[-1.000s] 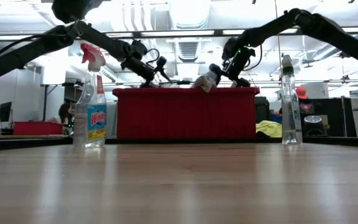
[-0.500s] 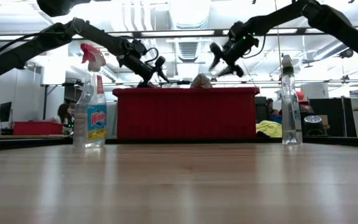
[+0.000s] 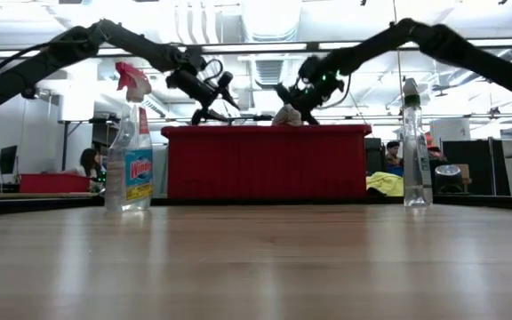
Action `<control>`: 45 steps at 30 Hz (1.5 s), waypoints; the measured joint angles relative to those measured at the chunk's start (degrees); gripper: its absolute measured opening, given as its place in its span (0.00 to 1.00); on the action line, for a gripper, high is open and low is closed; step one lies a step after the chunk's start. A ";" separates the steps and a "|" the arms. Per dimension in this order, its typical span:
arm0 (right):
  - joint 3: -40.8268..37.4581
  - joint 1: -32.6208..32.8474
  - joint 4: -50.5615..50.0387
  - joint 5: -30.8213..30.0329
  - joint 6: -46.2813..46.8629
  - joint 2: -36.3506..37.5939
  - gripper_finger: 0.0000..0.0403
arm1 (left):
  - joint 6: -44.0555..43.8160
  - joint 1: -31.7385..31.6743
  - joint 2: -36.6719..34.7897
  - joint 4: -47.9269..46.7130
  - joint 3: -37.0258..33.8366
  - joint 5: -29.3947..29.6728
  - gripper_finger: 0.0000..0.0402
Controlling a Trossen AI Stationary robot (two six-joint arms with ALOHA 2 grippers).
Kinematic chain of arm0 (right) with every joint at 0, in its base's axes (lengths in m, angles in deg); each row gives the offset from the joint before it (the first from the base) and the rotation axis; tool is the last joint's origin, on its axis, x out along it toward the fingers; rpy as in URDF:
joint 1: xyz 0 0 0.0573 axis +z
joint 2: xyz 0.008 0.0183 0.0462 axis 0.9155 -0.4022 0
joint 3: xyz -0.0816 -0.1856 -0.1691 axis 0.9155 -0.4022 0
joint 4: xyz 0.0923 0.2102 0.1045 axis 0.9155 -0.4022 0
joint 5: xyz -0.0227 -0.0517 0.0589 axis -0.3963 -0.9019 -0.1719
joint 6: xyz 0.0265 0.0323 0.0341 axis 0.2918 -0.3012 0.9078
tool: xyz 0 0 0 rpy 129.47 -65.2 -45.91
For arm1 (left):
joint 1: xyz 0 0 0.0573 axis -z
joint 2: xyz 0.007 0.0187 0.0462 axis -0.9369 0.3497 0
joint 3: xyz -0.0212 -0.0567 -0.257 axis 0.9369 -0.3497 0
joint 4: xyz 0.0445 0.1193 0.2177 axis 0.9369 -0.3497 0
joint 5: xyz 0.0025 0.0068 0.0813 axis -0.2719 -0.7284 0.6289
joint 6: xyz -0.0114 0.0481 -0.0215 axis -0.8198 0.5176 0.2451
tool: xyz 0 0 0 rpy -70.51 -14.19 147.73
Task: Fold Laundry from Bin
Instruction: Put the folded clothes into the red bin
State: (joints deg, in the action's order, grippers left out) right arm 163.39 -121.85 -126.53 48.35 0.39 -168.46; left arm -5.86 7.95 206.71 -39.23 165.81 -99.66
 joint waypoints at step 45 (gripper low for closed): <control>0.36 1.93 -13.28 6.87 -12.10 -2.75 0.03 | 2.30 6.27 8.88 13.75 -0.11 3.49 0.22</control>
State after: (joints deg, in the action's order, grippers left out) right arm 163.75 -119.91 -139.81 55.22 -11.71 -171.21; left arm -3.56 14.22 215.59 -25.47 165.70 -96.16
